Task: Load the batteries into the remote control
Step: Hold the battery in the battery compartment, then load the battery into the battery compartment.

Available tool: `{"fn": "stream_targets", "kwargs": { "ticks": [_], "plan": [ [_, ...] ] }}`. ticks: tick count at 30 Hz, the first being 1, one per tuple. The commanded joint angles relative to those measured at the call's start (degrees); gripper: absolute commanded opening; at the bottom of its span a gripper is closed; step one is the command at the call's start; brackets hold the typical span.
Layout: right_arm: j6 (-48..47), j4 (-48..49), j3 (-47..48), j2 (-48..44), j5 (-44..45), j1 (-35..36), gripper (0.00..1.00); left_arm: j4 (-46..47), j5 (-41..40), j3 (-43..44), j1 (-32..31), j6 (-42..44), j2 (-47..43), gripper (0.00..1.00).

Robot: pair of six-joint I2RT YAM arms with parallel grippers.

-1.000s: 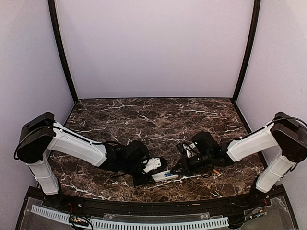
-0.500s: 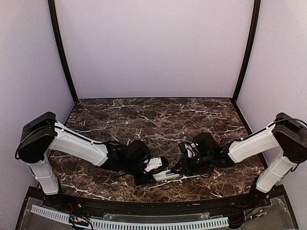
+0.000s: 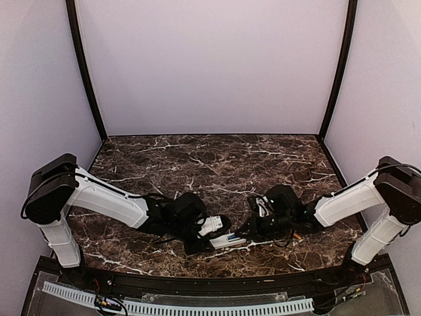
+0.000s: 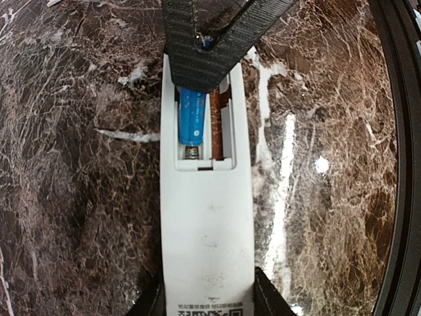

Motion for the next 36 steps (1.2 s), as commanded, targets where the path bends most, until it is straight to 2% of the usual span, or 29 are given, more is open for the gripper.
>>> {"fn": "stream_targets", "kwargs": {
  "ticks": [1, 6, 8, 11, 17, 21, 23, 25, 28, 32, 36],
  "plan": [
    [0.84, 1.39, -0.97, 3.49, 0.31, 0.73, 0.00, -4.89, -0.15, -0.47, -0.24, -1.82, 3.10, 0.13],
    [0.49, 2.74, -0.05, 5.88, -1.64, 0.96, 0.00, -4.42, 0.68, -0.01, -0.24, -2.47, 3.56, 0.15],
    [0.51, 2.49, -0.35, 5.74, -1.61, 1.01, 0.00, -4.09, 1.23, 0.43, -0.24, -2.63, 3.67, 0.19],
    [0.94, 1.53, -1.32, 4.41, -0.81, 1.01, 0.00, -3.81, 2.50, 1.44, -0.24, -3.19, 3.78, 0.33],
    [1.13, 0.79, -2.91, 2.78, 0.00, 0.97, 0.00, -1.99, 5.36, 4.69, 0.28, -4.57, 3.39, 0.53],
    [0.26, 0.83, -2.33, 3.96, -0.04, 1.01, 0.00, 2.25, 7.69, 6.32, 0.94, -5.26, 3.51, 0.57],
    [0.11, 1.27, -2.19, 4.31, -0.01, 1.00, 0.00, 4.24, 8.12, 6.69, 1.02, -4.82, 3.93, 0.56],
    [0.07, 1.62, -2.17, 4.54, -0.22, 1.01, 0.00, 7.12, 7.51, 5.80, 1.05, -4.06, 4.11, 0.51],
    [0.17, 2.05, -2.39, 4.63, -0.39, 1.01, 0.00, 9.96, 7.01, 5.47, 1.02, -2.48, 3.97, 0.35],
    [0.14, 2.49, -2.55, 4.73, -0.41, 1.01, 0.00, 12.98, 6.26, 4.98, 1.11, -1.00, 4.49, 0.23],
    [0.40, 3.12, -2.71, 5.02, -0.32, 1.01, 0.00, 13.12, 6.14, 5.50, 1.14, -0.15, 5.83, 0.19]
  ]
}}
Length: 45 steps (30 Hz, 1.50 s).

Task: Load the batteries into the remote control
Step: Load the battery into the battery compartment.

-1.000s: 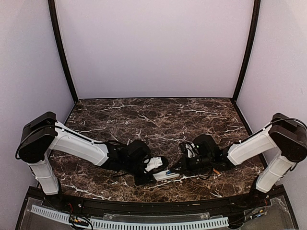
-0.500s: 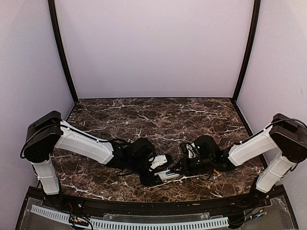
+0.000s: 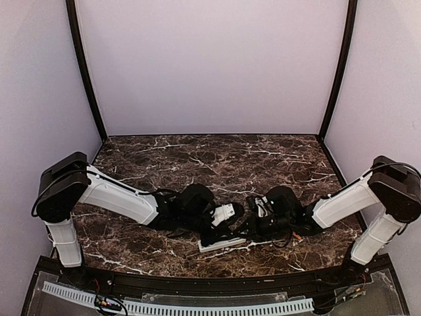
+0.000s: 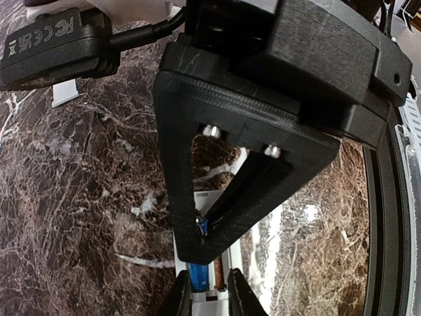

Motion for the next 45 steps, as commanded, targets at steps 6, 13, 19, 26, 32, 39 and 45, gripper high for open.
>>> {"fn": "stream_targets", "kwargs": {
  "ticks": [6, 13, 19, 26, 32, 39, 45],
  "plan": [
    [0.17, -2.25, -2.06, 2.50, 0.87, 0.97, 0.00, 1.79, -0.86, -0.31, -0.03, 3.38, 2.74, 0.13],
    [0.27, -1.75, -2.34, 2.62, 0.68, 0.97, 0.00, 1.42, -0.50, -0.05, -0.04, 4.23, 3.53, 0.12],
    [0.52, -1.64, -2.80, 1.88, 0.90, 0.89, 0.00, -2.30, -0.41, -0.51, -0.04, 6.15, 4.08, 0.14],
    [0.51, -1.77, -2.91, 1.41, 1.03, 0.96, 0.00, -4.30, 0.35, -0.36, -0.04, 6.67, 4.03, 0.20],
    [0.62, -1.70, -3.18, 0.84, 1.17, 0.97, 0.00, -6.70, 0.24, 0.71, -0.01, 6.02, 4.00, 0.23],
    [0.36, -1.35, -2.66, 1.54, 0.52, 0.96, 0.00, -6.93, 0.28, 0.80, -0.03, 5.74, 4.45, 0.24],
    [0.29, -0.93, -2.52, 2.18, 0.17, 0.95, 0.00, -5.27, 1.69, 1.15, -0.37, 5.21, 5.41, 0.23]
  ]
}}
